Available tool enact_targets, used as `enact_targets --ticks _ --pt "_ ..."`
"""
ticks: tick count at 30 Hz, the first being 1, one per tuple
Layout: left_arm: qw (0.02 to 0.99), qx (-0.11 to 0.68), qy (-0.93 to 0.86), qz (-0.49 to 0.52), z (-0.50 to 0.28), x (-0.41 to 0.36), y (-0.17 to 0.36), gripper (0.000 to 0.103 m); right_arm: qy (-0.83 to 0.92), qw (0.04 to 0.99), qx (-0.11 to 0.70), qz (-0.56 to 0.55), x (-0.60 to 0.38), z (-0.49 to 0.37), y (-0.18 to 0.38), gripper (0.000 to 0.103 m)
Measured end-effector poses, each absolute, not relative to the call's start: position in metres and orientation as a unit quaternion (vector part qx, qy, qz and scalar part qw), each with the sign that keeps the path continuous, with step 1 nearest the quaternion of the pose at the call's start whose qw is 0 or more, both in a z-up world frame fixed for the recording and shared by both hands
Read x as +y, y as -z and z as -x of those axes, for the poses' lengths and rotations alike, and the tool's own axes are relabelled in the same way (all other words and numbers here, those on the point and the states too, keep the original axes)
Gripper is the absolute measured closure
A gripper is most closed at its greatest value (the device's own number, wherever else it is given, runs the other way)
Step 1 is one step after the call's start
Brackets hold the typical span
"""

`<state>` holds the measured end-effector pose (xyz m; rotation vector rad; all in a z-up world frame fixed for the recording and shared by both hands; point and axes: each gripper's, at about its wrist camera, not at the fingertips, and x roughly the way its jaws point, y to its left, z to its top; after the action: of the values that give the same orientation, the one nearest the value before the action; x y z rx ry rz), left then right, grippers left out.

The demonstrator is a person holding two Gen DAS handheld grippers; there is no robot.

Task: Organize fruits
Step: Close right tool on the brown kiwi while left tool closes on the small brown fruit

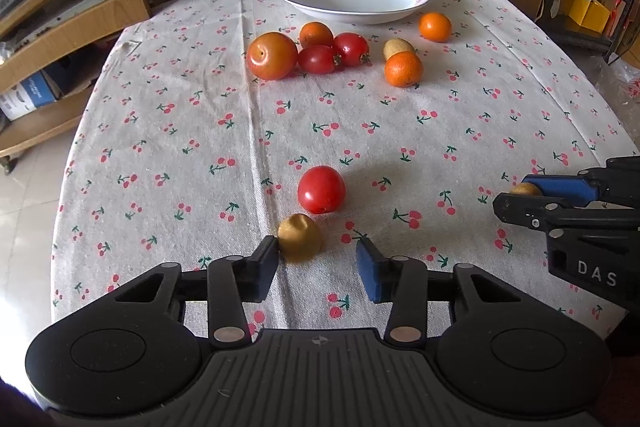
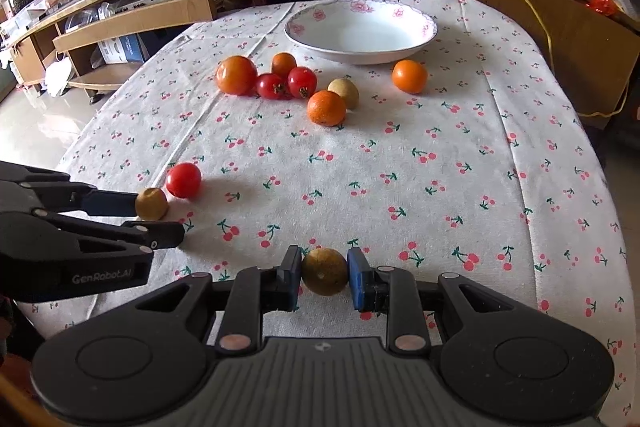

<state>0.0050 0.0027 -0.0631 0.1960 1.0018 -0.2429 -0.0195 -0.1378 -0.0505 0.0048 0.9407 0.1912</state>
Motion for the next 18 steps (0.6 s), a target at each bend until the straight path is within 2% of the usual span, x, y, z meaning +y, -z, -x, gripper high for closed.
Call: enact_targets --ticks 5,18 --pt "0.865 0.483 0.104 -0.084 -0.010 0.008 0.062 0.067 -0.094 0.887 0.452 -0.007 -0.138 0.021 0.048 0.077" --pt "0.864 0.484 0.110 -0.088 -0.010 0.005 0.060 0.072 -0.098 0.897 0.432 -0.010 -0.139 0.026 0.034 0.077"
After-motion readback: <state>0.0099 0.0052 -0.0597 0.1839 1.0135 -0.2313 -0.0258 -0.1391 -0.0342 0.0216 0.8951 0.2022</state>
